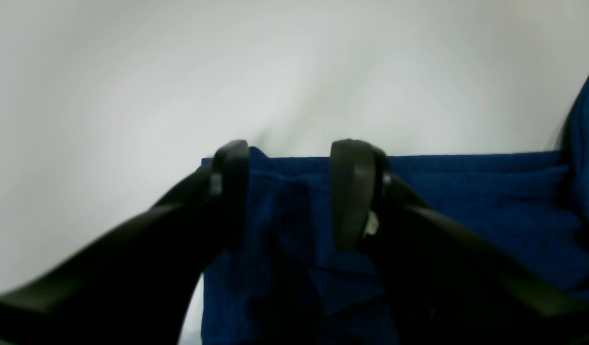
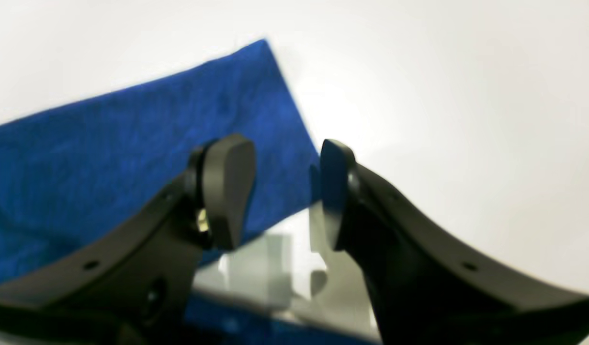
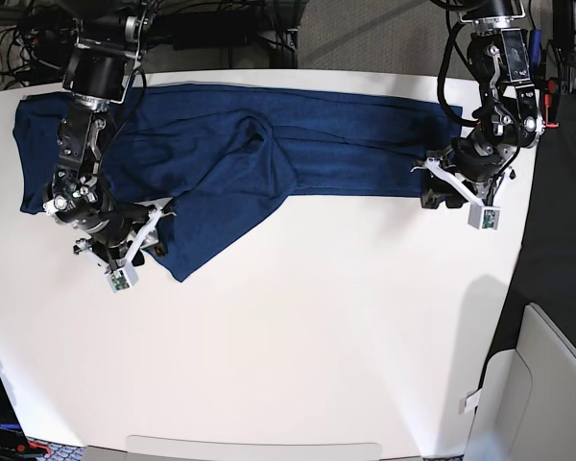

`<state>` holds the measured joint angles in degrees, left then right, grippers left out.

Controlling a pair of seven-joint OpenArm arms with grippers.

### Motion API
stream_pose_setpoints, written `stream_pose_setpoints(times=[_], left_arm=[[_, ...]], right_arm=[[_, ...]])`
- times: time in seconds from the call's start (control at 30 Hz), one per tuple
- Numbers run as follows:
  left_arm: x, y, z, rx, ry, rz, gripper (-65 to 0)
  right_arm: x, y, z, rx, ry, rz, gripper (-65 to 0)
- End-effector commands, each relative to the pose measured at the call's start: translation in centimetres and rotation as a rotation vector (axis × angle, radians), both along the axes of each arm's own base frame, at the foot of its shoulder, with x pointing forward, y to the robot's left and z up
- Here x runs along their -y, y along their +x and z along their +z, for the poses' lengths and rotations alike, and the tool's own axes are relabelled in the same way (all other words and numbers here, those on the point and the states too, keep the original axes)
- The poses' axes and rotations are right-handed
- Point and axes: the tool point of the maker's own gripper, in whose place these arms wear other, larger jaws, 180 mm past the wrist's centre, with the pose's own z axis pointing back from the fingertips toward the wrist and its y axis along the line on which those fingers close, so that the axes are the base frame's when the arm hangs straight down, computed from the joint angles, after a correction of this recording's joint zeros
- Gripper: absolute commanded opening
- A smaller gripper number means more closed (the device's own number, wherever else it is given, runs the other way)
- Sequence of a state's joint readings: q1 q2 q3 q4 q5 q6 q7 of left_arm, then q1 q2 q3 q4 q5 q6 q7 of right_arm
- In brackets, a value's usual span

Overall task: Fold the T-shirt properly
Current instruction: 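Grasp the sleeve with the right gripper and lay it over the body, then sweep the right gripper across the folded shirt toward the left gripper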

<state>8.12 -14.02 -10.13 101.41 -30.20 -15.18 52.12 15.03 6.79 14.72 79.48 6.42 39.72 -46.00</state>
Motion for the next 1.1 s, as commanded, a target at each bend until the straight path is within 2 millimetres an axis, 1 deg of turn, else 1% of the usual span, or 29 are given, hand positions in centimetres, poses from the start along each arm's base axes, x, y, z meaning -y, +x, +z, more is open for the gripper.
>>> stream_pose_setpoints(times=[0.0,0.1,0.23,0.37,0.4,0.43,0.47,0.53,0.57,0.6,0.63,0.7,0.73,0.8,0.83,0.9,0.97,1.0,1.07], left_arm=[[-0.3,0.9,1.4,0.053,0.007,-0.003,-37.6],[-0.2,0.9,1.4,0.055,0.007,-0.004,-37.6],[-0.2,1.0,1.5,0.058,0.007,-0.004,-37.6],[-0.2,1.1,1.5,0.057,0.007,-0.006,-37.6],[-0.2,1.1,1.5,0.057,0.007,-0.006,-37.6],[-0.2,1.1,1.5,0.057,0.007,-0.006,-37.6],[-0.2,1.1,1.6,0.058,0.007,-0.005,-37.6],[-0.2,1.1,1.6,0.059,0.007,-0.005,-37.6],[-0.2,1.1,1.6,0.059,0.007,-0.006,-37.6],[-0.2,1.1,1.6,0.059,0.007,-0.006,-37.6],[-0.2,1.1,1.6,0.059,0.007,-0.006,-37.6],[-0.2,1.2,1.6,0.06,0.006,-0.006,-37.6],[-0.2,1.2,1.6,0.062,0.006,-0.005,-37.6],[-0.3,1.2,1.7,0.063,0.007,-0.003,-37.6],[-0.3,1.2,1.7,0.064,0.007,-0.002,-37.6],[-0.4,1.2,1.7,0.065,0.007,0.001,-37.6],[-0.4,1.2,1.7,0.065,0.007,0.001,-37.6],[-0.5,1.2,1.7,0.067,0.007,0.002,-37.6],[-0.5,1.2,1.8,0.067,0.009,0.002,-37.6]], right_arm=[[0.1,1.5,1.7,0.063,0.014,0.003,-38.3],[0.5,2.2,0.9,0.046,-0.003,-0.003,-38.3],[0.2,2.6,-1.1,0.005,0.033,-0.006,-38.3],[-0.2,1.7,-4.2,-0.1,0.059,-0.006,-38.9],[-0.1,1.3,-4.7,-0.129,0.053,-0.006,-40.2],[-0.1,1.0,-5.0,-0.153,0.042,-0.001,-42.8],[-0.4,0.5,-5.4,-0.184,0.023,0.015,-47.2],[-1.0,-0.2,-6.1,-0.239,-0.007,0.044,-59.8],[-1.2,-0.3,-6.1,-0.252,-0.019,0.053,-64.9],[-1.3,-0.3,-5.8,-0.249,-0.032,0.062,-65.0],[-1.9,-0.2,-5.2,-0.238,-0.027,0.072,-64.6],[-3.3,-0.7,-4.5,-0.232,0.017,0.084,-64.5],[-3.8,-0.7,-3.9,-0.228,0.04,0.09,-64.6],[-5.7,-0.8,-2.3,-0.209,0.111,0.114,-64.6],[-6.8,-1.0,-1.7,-0.206,0.156,0.129,-64.6],[-9.2,-1.3,0.0,-0.182,0.261,0.168,-64.6],[-12.1,-1.9,1.7,-0.163,0.358,0.228,-64.6],[-13.8,-2.2,2.8,-0.149,0.402,0.272,-64.6],[-17.0,-3.3,4.5,-0.133,0.481,0.366,-64.6]])
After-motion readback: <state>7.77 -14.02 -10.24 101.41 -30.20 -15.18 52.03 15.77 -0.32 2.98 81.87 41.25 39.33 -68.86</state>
